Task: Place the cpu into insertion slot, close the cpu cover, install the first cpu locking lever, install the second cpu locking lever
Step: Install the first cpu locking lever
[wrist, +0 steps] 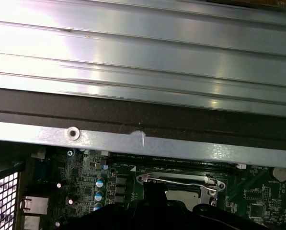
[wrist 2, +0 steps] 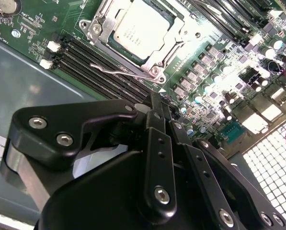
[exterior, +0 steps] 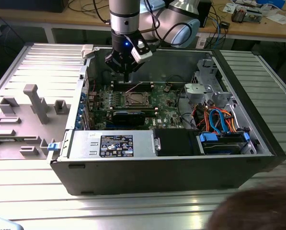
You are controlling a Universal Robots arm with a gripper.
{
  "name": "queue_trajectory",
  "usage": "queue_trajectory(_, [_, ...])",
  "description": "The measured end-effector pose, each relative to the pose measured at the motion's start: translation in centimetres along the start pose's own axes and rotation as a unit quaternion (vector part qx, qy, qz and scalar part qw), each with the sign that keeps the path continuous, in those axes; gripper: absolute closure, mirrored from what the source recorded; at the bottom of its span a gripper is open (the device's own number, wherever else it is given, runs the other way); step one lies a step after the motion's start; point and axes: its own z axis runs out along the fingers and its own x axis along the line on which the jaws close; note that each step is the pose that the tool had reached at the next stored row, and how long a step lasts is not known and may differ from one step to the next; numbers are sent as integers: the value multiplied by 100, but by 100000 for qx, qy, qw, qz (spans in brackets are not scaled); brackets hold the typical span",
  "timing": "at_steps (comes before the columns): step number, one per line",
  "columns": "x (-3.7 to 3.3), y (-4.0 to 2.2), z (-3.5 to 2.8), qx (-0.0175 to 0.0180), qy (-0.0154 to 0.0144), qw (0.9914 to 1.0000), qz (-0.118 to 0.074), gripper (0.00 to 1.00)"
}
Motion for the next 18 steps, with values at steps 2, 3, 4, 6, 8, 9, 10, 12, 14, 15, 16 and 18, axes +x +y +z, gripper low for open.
queue_trajectory(2, [0, 0, 6, -6, -5, 100000, -1, 89])
queue_trajectory(3, [0, 0, 9, -12, -6, 100000, 0, 89])
queue_trajectory(4, [0, 0, 12, -9, -4, 100000, -1, 89])
queue_trajectory(6, [1, 0, 19, -15, -3, 100000, -5, 89])
queue_trajectory(8, [1, 0, 25, -19, -2, 100000, -9, 89])
queue_trajectory(9, [1, 0, 28, -23, -3, 100000, -6, 89])
queue_trajectory(10, [2, 0, 31, -25, -2, 100000, -3, 89])
queue_trajectory(12, [2, 0, 36, -27, -4, 100000, -1, 89])
queue_trajectory(14, [2, 0, 42, -31, -4, 100000, -2, 89])
queue_trajectory(15, [2, 0, 45, -31, -5, 100000, -1, 89])
queue_trajectory(16, [2, -1, 48, -34, -4, 100000, -2, 89])
queue_trajectory(18, [3, -1, 53, -37, -5, 100000, -1, 89])
